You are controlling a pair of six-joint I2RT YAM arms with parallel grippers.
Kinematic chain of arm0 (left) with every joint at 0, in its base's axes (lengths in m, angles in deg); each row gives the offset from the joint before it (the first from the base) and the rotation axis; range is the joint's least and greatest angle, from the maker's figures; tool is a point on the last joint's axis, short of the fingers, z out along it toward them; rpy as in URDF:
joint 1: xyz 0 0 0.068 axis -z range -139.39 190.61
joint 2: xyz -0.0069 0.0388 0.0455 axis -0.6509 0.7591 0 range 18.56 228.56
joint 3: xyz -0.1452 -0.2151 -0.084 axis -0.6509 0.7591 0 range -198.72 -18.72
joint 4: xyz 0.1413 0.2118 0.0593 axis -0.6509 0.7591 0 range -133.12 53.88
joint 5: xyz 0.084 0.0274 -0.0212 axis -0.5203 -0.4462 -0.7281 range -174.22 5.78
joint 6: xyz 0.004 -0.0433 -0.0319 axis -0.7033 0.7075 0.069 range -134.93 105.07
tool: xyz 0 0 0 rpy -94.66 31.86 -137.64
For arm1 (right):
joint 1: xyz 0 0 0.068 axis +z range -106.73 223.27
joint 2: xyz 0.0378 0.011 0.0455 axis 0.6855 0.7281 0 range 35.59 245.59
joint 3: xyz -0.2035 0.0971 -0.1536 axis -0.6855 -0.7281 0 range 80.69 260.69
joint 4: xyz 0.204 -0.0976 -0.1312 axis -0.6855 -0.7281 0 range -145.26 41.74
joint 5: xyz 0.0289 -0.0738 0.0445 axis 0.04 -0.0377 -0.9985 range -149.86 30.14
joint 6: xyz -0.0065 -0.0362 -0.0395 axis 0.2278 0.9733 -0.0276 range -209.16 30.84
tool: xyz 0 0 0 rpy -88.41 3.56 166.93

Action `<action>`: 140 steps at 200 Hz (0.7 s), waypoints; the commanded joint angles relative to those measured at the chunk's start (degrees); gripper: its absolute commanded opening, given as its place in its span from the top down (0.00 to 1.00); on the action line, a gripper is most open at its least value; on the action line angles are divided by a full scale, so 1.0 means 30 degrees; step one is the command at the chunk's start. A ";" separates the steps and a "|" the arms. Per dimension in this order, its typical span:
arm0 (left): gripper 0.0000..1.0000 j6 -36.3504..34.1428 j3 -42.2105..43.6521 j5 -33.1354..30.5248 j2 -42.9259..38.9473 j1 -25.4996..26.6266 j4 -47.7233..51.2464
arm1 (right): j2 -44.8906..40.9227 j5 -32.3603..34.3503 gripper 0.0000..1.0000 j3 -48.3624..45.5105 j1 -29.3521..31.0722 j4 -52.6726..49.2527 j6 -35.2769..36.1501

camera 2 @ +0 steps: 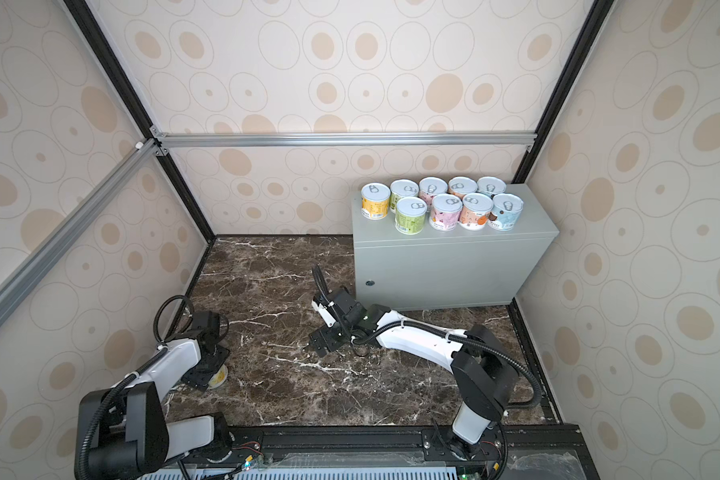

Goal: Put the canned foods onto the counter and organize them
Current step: 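Lower the left gripper over the yellow floor can's lid, then close the left gripper around the yellow can and lift it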

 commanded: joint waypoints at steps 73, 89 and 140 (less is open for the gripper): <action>0.24 -0.3053 -0.3465 -0.0694 0.1674 0.2940 -0.0366 | 0.0009 0.0724 0.01 -0.0319 0.0011 0.0663 0.0242; 0.23 -0.3038 -0.4143 -0.1070 0.2201 0.4073 -0.0159 | -0.0231 0.0803 0.01 -0.0624 0.0016 0.0911 0.0167; 0.24 -0.2929 -0.5851 -0.1246 0.3924 0.7105 0.0208 | -0.1790 0.1208 0.01 -0.2366 -0.0397 0.1494 -0.0190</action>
